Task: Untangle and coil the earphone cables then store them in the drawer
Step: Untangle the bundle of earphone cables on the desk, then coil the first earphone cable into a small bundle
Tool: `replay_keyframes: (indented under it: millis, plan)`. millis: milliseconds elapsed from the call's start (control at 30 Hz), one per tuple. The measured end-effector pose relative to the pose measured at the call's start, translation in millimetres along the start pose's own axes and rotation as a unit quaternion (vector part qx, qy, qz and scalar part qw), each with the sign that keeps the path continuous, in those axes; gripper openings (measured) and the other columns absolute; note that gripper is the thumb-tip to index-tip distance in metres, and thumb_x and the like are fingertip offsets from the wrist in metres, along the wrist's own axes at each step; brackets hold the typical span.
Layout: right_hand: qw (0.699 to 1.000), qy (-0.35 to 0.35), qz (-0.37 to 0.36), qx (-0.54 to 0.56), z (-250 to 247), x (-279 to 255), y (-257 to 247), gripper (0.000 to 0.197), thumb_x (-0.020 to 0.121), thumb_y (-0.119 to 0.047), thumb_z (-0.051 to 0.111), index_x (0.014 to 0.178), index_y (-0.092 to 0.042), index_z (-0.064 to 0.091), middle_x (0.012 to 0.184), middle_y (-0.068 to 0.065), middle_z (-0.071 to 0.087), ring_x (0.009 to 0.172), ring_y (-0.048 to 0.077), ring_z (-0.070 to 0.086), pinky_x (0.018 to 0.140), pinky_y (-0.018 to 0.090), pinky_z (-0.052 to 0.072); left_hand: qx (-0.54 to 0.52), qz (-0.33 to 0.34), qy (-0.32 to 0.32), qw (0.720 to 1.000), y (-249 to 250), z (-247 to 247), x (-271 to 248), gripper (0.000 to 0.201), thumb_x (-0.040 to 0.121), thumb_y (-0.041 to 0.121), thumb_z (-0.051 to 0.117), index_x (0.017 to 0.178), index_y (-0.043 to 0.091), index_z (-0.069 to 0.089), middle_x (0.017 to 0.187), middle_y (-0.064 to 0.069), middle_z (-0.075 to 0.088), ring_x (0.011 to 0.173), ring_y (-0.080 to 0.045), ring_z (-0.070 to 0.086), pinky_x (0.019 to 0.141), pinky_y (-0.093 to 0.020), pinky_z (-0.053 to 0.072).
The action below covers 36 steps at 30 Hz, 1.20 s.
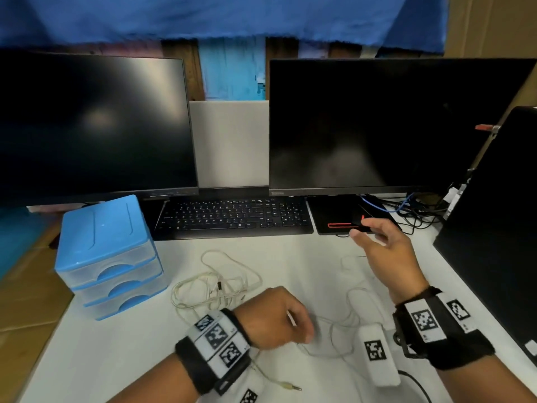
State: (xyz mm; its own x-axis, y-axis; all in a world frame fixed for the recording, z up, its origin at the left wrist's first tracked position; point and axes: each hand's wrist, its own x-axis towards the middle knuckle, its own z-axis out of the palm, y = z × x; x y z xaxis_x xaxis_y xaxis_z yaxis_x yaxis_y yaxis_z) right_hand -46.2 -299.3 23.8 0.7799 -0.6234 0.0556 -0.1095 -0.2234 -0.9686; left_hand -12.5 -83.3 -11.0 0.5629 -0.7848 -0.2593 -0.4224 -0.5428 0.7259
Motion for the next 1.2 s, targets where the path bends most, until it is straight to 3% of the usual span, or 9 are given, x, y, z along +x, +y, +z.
replay_keyframes:
  millis: [100,200,333,500,633,900,1033,1133,1200]
  plan:
    - [0.998,-0.017,-0.054,-0.022,7,-8,2,0.01,0.087,-0.021,0.07,0.096,-0.023,0.067,0.119,-0.002,0.06,0.112,0.013,0.052,0.088,0.029,0.043,0.155,-0.021,-0.054,0.986,8,11,16,0.027,0.074,0.025,0.077,0.101,0.023,0.072,0.098,0.007,0.07,0.092,-0.011,0.064,0.076,-0.021,0.047]
    - [0.986,-0.148,-0.07,-0.015,22,-19,9,0.004,0.086,-0.015,0.07,0.084,-0.012,0.071,0.093,0.001,0.073,0.092,0.014,0.064,0.087,0.03,0.049,0.241,-0.018,-0.064,0.968,8,24,21,0.025,0.073,0.019,0.076,0.097,0.019,0.073,0.103,0.001,0.072,0.096,-0.022,0.065,0.078,-0.026,0.05]
    - [0.953,-0.289,-0.072,-0.06,36,-35,15,0.008,0.088,-0.018,0.068,0.086,-0.011,0.073,0.089,0.009,0.073,0.079,0.013,0.064,0.081,0.03,0.054,0.289,0.005,-0.04,0.956,9,31,17,0.016,0.084,0.02,0.06,0.093,0.017,0.072,0.099,-0.002,0.073,0.091,-0.026,0.065,0.082,-0.035,0.054]
    - [0.922,-0.375,-0.054,-0.081,33,-39,11,0.022,0.087,-0.043,0.066,0.098,-0.024,0.066,0.073,0.003,0.07,0.066,0.024,0.064,0.071,0.038,0.056,0.012,0.03,0.077,0.997,4,-8,-3,0.017,0.089,0.01,0.052,0.085,0.025,0.06,0.086,0.002,0.071,0.078,-0.016,0.069,0.073,-0.027,0.055]
    - [0.915,-0.38,-0.078,-0.109,22,-33,5,0.006,0.09,-0.026,0.068,0.09,-0.02,0.07,0.057,-0.007,0.056,0.054,0.011,0.047,0.057,0.03,0.041,-0.107,0.027,0.152,0.982,-21,-42,-23,0.025,0.09,0.008,0.062,0.098,0.029,0.073,0.077,-0.001,0.075,0.063,-0.019,0.07,0.067,-0.031,0.055]
    - [0.934,-0.311,-0.162,-0.071,35,-39,7,0.008,0.09,-0.023,0.067,0.085,-0.024,0.074,0.063,-0.001,0.056,0.06,0.013,0.049,0.062,0.027,0.044,-0.189,0.062,0.106,0.974,-7,-40,-42,0.023,0.098,0.023,0.05,0.077,0.019,0.059,0.061,0.007,0.063,0.059,-0.011,0.057,0.059,-0.02,0.042]
    - [0.929,-0.29,-0.173,-0.155,14,-18,11,0.014,0.091,-0.022,0.066,0.08,-0.022,0.073,0.061,-0.003,0.058,0.053,0.003,0.047,0.056,0.021,0.043,-0.344,0.084,0.172,0.919,-1,-68,-54,0.025,0.097,0.019,0.049,0.074,0.012,0.055,0.065,-0.002,0.059,0.059,-0.019,0.057,0.059,-0.027,0.044]
    - [0.964,-0.132,-0.144,-0.18,-20,16,19,0.021,0.093,-0.01,0.062,0.077,-0.019,0.072,0.071,0.007,0.068,0.051,-0.001,0.055,0.057,0.024,0.047,-0.427,0.084,0.249,0.865,-8,-96,-65,0.021,0.09,0.027,0.051,0.074,0.013,0.055,0.065,-0.003,0.058,0.059,-0.019,0.057,0.057,-0.028,0.045]
    - [0.98,-0.021,-0.101,-0.173,-42,34,24,0.034,0.088,0.001,0.063,0.088,-0.032,0.069,0.096,0.01,0.073,0.076,0.01,0.068,0.071,0.032,0.053,-0.418,0.076,0.287,0.859,-14,-103,-66,0.023,0.092,0.029,0.052,0.074,0.015,0.056,0.065,-0.002,0.059,0.059,-0.017,0.057,0.058,-0.027,0.044]
